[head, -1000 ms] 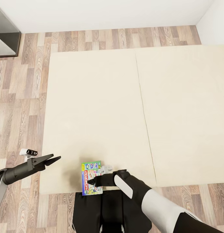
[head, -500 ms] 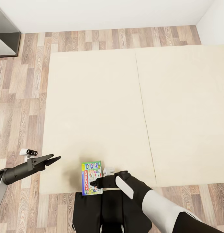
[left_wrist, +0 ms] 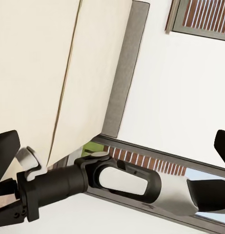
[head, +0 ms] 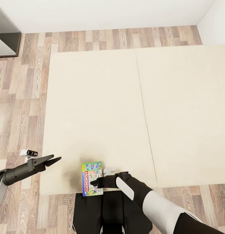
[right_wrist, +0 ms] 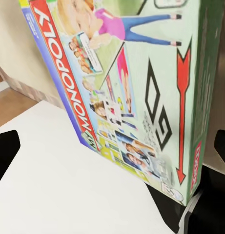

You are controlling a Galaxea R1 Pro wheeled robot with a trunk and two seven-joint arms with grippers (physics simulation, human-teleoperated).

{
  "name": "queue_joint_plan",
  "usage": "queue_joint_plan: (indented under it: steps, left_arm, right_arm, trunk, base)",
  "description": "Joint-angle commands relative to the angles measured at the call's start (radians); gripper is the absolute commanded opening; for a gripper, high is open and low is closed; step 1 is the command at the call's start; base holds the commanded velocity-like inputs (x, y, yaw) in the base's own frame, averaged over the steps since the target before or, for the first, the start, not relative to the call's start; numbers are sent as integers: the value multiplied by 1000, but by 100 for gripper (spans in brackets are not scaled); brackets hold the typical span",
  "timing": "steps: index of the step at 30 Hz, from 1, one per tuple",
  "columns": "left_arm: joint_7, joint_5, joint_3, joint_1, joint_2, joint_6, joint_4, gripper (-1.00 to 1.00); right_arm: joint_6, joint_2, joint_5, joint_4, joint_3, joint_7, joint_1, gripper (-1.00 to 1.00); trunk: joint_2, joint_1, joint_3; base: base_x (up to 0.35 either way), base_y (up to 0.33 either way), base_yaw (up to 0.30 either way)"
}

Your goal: Put all the toys in the child's room - the three board games (two on the bed and one on the table), the two jigsaw puzzles on the table, and the tennis ball on the table - inside the toy box on the table in the child's room.

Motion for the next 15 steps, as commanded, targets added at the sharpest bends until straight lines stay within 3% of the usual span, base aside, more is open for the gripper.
queue_joint_plan:
  steps: [1,15]
  left_arm:
    - [-4,-1,0,0,0,11,0,100]
    - [-4,0,-1,0,0,11,0,100]
  right_arm:
    - [-6,0,0,0,2,2,-1,100]
    - [-41,0,0,2,3,2,-1,100]
  trunk:
    - [-2,1,-1]
    - [-2,1,-1]
  base:
    - [0,0,0]
    - [0,0,0]
